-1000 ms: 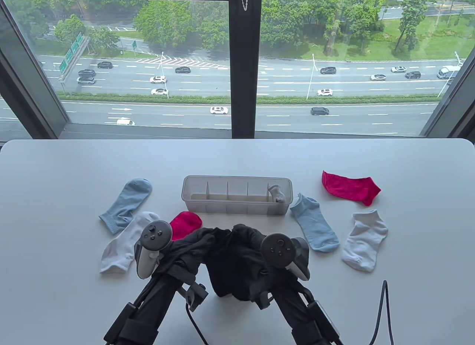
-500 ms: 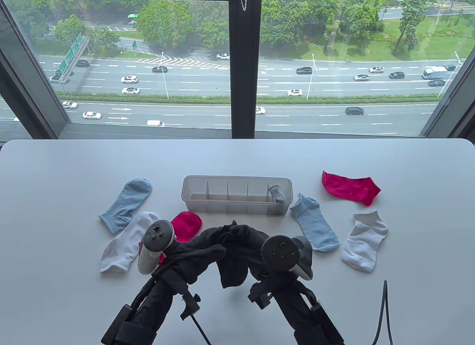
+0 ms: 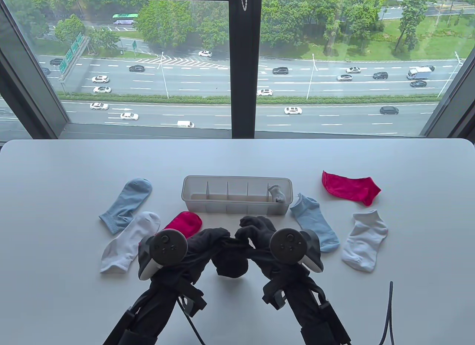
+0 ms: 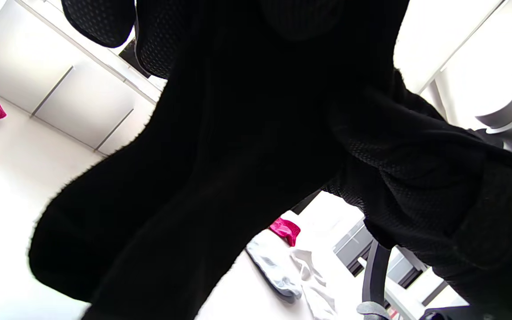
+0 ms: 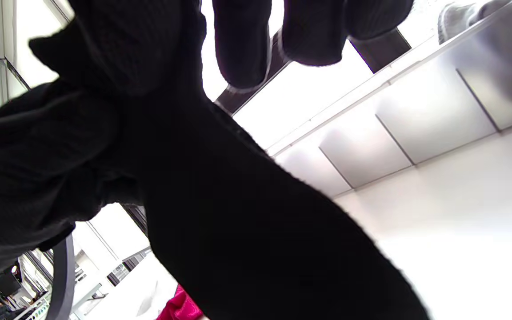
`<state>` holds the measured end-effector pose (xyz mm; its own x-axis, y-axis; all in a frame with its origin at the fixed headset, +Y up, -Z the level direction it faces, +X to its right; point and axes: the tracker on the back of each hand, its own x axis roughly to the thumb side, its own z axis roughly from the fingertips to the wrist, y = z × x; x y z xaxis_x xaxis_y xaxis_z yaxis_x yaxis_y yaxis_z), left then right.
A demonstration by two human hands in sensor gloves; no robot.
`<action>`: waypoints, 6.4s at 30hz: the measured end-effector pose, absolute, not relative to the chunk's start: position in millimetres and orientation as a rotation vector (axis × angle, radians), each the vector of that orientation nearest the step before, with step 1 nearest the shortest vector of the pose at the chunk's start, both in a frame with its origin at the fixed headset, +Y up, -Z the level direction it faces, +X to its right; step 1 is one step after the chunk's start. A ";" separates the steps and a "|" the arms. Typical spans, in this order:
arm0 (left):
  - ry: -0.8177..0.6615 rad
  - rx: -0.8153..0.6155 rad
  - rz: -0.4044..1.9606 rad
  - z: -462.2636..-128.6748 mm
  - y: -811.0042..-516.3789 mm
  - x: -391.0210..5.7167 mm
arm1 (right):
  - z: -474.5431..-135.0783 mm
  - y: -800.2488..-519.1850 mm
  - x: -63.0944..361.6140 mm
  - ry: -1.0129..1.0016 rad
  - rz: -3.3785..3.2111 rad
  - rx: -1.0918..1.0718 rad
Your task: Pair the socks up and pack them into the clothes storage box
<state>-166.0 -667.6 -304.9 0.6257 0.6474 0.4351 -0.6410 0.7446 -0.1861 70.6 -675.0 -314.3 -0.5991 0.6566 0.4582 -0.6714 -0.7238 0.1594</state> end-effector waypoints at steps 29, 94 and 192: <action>-0.324 -0.406 0.546 -319.4 -731.5 -149.0 | -333.7 -744.3 71.6 0.353 2.464 0.307; -0.403 -0.602 0.547 -317.1 -770.8 -141.9 | -312.3 -779.5 40.3 0.669 2.655 0.518; -0.317 -0.494 0.262 -316.2 -774.9 -135.5 | -310.0 -778.5 36.6 0.738 2.697 0.583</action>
<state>-135.5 -774.9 -316.2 0.9184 0.3197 0.2332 -0.1683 0.8489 -0.5010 36.6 -778.5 -310.0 -0.8782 0.3687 0.3048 -0.1623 -0.8289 0.5353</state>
